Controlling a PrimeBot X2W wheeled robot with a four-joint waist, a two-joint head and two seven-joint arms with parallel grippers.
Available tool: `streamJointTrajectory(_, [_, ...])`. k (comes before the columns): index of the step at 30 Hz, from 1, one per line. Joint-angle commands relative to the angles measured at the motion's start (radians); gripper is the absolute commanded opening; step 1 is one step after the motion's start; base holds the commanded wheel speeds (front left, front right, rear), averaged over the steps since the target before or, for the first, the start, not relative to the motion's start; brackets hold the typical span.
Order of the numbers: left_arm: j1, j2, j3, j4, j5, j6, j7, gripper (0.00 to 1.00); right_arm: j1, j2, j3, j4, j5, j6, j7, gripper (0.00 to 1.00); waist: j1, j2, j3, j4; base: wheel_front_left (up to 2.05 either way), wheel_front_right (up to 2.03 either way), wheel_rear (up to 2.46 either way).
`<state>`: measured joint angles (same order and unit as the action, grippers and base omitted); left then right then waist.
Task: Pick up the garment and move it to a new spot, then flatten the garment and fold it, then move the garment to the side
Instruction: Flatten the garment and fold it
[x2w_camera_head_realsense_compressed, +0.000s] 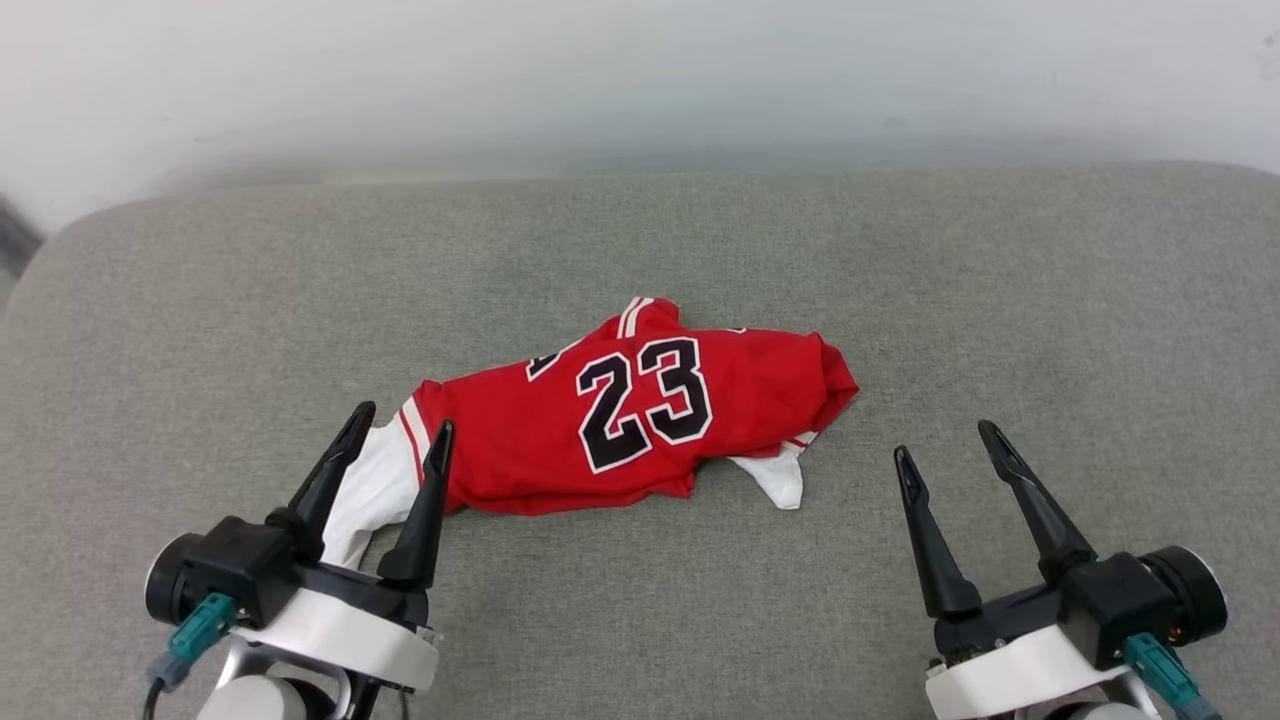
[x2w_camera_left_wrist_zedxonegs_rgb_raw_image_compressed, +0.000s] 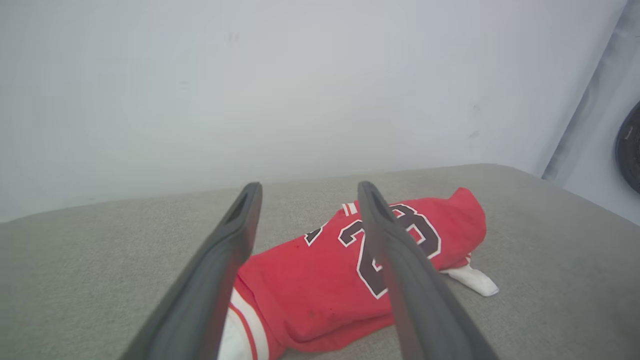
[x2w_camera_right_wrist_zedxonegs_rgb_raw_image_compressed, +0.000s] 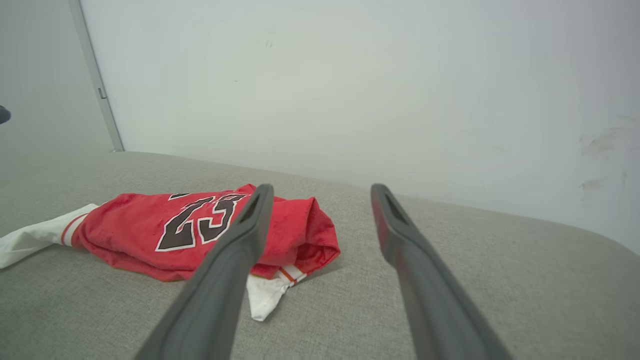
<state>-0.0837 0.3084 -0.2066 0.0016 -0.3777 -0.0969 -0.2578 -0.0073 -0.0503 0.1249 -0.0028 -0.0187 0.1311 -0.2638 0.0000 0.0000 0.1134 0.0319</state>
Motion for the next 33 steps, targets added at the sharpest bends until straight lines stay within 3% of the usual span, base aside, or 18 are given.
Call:
streamJointTrajectory(1, [0.01, -0.002, -0.003, -0.008, 0.013, -0.002, -0.004, 1.0, 0.009, 0.0, -0.003, -0.003, 0.004, -0.001, -0.001, 1.0, 0.0, 0.0, -0.007, 0.005, 0.0, 0.0, 0.0])
streamJointTrajectory(5, [0.023, -0.015, -0.011, -0.042, 0.069, -0.005, -0.009, 1.0, 0.019, -0.006, -0.018, -0.013, -0.003, -0.001, -0.001, 1.0, 0.0, 0.0, -0.016, 0.019, 0.0, 0.0, 0.0])
streamJointTrajectory(9, [0.044, -0.04, -0.005, -0.071, 0.094, -0.008, -0.007, 1.0, -0.011, -0.06, 0.011, 0.019, 0.011, -0.001, 0.044, 1.0, 0.0, 0.0, -0.004, 0.04, 0.0, 0.0, 0.0])
streamJointTrajectory(13, [0.039, -0.063, -0.003, -0.072, 0.108, -0.015, -0.007, 1.0, -0.091, -0.181, 0.134, 0.024, 0.091, -0.001, 0.264, 1.0, 0.0, 0.0, 0.022, 0.064, 0.0, 0.0, 0.0])
streamJointTrajectory(19, [0.007, -0.076, -0.023, -0.016, 0.094, -0.025, -0.008, 1.0, -0.258, -0.365, 0.332, -0.01, 0.324, -0.001, 0.678, 1.0, 0.0, 0.0, 0.07, 0.106, 0.0, 0.0, 0.0])
streamJointTrajectory(23, [-0.019, -0.087, -0.034, -0.006, 0.089, -0.03, -0.008, 1.0, -0.354, -0.407, 0.392, 0.002, 0.449, -0.001, 0.881, 1.0, 0.0, 0.0, 0.101, 0.145, 0.0, 0.0, 0.0])
streamJointTrajectory(26, [-0.036, -0.097, -0.042, 0.0, 0.087, -0.032, -0.008, 1.0, -0.41, -0.418, 0.419, 0.037, 0.48, -0.001, 0.979, 1.0, 0.0, 0.0, 0.123, 0.176, 0.0, 0.0, 0.0])
streamJointTrajectory(33, [-0.059, -0.109, -0.052, 0.011, 0.087, -0.033, -0.008, 1.0, -0.469, -0.424, 0.444, 0.149, 0.465, -0.001, 1.026, 1.0, 0.0, 0.0, 0.155, 0.231, 0.0, 0.0, 0.0])
